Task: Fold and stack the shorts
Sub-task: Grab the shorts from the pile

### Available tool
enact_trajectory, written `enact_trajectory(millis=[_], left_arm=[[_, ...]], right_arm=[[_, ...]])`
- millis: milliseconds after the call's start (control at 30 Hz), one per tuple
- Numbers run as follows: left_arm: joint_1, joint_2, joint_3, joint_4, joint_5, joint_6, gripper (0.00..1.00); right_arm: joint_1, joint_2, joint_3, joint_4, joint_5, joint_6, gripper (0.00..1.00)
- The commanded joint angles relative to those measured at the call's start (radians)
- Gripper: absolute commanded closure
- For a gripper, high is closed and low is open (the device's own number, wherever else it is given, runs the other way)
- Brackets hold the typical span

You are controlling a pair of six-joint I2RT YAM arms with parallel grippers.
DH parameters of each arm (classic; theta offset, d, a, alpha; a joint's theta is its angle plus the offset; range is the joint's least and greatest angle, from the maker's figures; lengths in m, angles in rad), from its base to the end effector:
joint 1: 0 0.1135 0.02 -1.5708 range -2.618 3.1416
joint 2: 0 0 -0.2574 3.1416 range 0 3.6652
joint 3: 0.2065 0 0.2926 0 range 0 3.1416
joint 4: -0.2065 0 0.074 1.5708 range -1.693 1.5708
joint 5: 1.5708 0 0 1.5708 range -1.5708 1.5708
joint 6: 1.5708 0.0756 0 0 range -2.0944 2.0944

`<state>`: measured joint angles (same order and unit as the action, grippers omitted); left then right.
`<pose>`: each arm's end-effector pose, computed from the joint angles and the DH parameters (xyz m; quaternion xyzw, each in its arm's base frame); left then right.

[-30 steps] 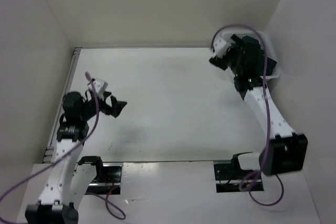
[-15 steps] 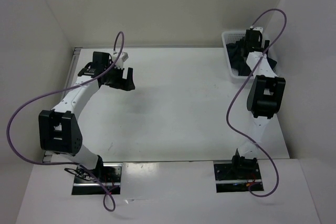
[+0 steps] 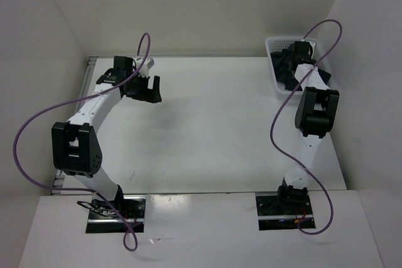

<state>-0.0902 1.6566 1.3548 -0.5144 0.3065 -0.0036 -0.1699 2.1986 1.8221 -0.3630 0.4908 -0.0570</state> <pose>0.4296 -0.0618 0.2357 0.0960 0.9155 -0.1588 0.3570 0.5494 -0.1304 0.1775 0.1480 0.8805 -0.2652 0.3640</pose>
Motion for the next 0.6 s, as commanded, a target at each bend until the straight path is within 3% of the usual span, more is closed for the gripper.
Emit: enact_trajectory(millis=[0, 367, 567], left_arm=[[-0.003, 0.005, 0.043, 0.001, -0.006, 0.004, 0.00], [-0.003, -0.086, 0.010, 0.047, -0.041, 0.004, 0.00], [-0.003, -0.136, -0.020, 0.119, -0.092, 0.004, 0.00]], right_arm=[[0.006, 0.012, 0.017, -0.008, -0.009, 0.032, 0.98], [0.127, -0.247, 0.247, 0.001, 0.002, 0.051, 1.00], [0.268, -0.304, 0.630, 0.001, -0.020, 0.011, 1.00]])
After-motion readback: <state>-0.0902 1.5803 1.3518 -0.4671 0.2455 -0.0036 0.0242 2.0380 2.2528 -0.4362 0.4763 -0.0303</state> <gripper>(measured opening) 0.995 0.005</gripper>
